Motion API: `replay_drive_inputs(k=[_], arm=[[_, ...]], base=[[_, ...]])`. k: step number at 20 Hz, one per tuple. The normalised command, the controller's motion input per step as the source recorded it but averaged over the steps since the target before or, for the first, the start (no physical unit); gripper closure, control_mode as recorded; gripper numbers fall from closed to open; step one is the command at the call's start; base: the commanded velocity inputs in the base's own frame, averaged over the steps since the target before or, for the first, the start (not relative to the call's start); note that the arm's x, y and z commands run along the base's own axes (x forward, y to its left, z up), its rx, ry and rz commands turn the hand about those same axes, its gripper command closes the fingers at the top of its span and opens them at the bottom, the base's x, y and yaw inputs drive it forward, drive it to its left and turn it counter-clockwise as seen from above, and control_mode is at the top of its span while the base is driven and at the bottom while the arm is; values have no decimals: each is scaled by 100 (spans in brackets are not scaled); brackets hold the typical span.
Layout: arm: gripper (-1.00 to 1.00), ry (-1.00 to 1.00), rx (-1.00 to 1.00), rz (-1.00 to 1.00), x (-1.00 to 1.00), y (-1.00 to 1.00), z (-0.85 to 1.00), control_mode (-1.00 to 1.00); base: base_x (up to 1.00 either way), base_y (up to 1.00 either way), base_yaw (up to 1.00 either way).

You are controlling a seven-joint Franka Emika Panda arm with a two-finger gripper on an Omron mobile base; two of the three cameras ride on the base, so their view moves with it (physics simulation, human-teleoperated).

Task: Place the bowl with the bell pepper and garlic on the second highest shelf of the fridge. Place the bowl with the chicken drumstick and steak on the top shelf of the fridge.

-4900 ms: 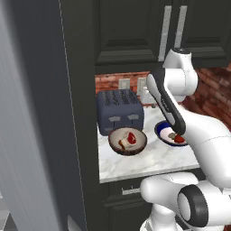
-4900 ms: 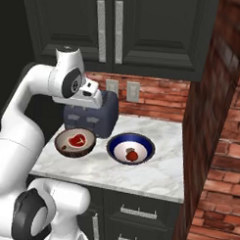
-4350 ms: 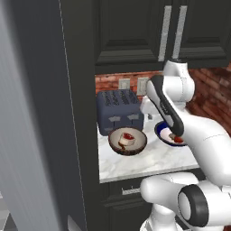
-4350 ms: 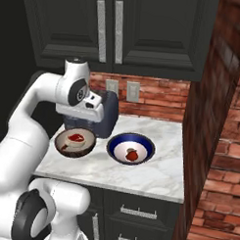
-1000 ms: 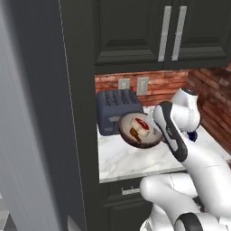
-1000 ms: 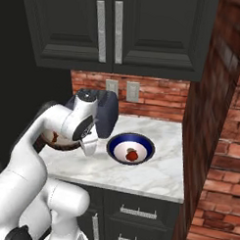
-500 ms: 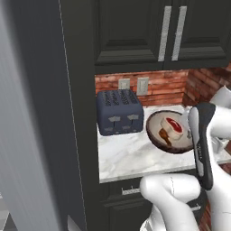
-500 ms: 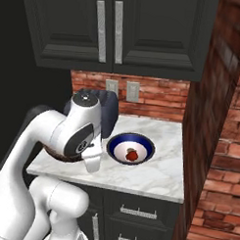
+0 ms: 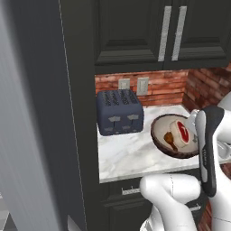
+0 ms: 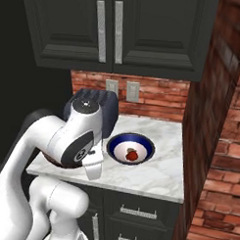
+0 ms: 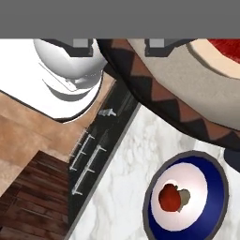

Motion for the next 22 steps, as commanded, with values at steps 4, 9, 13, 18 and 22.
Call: replay_drive_inputs(k=[4, 9, 13, 18, 22], arm=[[100, 0, 0, 0, 0, 0, 0, 100], [100, 0, 0, 0, 0, 0, 0, 100], [100, 0, 0, 0, 0, 0, 0, 100], [100, 0, 0, 0, 0, 0, 0, 100], [100, 0, 0, 0, 0, 0, 0, 100]], base=[[-4, 0, 0], [-64, -6, 0], [-76, -16, 0], [-70, -18, 0], [-72, -28, 0]])
